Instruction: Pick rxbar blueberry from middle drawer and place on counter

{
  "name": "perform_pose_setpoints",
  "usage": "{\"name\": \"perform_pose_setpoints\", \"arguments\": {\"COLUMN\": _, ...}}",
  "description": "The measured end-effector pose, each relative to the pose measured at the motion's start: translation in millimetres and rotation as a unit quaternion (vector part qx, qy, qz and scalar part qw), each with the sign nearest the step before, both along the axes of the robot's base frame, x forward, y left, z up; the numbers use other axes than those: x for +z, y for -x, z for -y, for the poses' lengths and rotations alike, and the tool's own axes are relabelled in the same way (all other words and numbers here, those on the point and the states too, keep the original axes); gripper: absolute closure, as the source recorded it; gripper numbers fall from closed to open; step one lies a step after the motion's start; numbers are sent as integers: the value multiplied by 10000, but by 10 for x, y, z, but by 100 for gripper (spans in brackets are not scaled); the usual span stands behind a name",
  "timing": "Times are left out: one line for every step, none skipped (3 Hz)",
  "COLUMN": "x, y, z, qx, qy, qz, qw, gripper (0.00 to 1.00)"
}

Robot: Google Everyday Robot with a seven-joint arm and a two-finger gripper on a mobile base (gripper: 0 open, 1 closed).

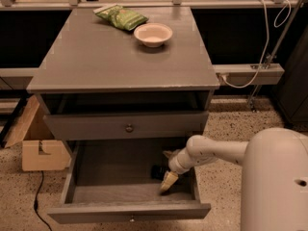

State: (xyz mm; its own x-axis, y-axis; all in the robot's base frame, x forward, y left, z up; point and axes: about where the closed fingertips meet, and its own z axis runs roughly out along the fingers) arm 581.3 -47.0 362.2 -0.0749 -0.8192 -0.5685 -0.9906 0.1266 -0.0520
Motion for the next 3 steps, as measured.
{"name": "perform_pose_setpoints", "arguments": {"x": -64, "y": 13, "z": 128, "qx": -57, "qy": 135, "qz": -86, "qw": 9999, "gripper": 0}}
{"name": "perform_pose_setpoints", "arguments": {"x": -129, "y": 49, "z": 220, "qx": -99, "qy": 335, "qz": -143, "qw": 9993, "gripper": 0}}
{"name": "perform_pose_setpoints", "arguments": {"x": -199, "y": 107, "z": 255, "qx": -84, "qy": 509, "qz": -184, "qw": 9985, "gripper": 18}}
